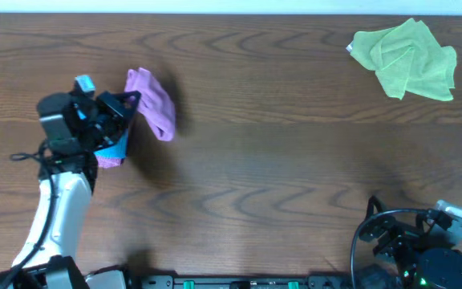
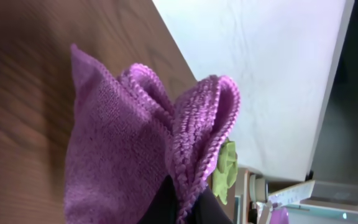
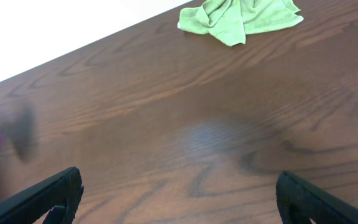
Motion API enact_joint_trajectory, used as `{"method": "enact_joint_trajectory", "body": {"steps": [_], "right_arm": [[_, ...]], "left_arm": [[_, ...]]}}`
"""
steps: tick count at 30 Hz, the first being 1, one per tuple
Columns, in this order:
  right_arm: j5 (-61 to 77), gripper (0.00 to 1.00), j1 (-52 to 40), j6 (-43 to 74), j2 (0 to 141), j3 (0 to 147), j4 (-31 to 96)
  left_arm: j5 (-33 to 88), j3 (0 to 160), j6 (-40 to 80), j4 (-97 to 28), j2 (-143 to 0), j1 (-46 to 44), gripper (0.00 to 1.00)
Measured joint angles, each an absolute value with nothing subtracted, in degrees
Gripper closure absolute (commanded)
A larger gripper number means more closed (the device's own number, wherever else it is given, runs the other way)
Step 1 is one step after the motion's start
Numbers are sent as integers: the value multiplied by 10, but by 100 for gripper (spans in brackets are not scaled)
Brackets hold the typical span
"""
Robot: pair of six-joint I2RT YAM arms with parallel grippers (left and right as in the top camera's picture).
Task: Fold the cloth
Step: 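Lift the purple cloth with the left gripper toward the blue-pink stack, then lower the purple cloth onto the blue-pink stack and release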
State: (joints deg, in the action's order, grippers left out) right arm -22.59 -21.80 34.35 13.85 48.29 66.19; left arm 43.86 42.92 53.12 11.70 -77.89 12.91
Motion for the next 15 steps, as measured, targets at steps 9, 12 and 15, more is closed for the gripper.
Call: {"method": "enact_joint_trajectory", "body": {"steps": [9, 12, 15], "right_arm": [[-226, 1, -218, 343, 138, 483, 662], [-226, 1, -218, 343, 138, 483, 662], [-226, 1, -218, 343, 138, 483, 662]], "left_arm": [[451, 461, 481, 55, -779, 201, 94], [451, 461, 475, 50, -779, 218, 94], [450, 461, 471, 48, -779, 227, 94]]}}
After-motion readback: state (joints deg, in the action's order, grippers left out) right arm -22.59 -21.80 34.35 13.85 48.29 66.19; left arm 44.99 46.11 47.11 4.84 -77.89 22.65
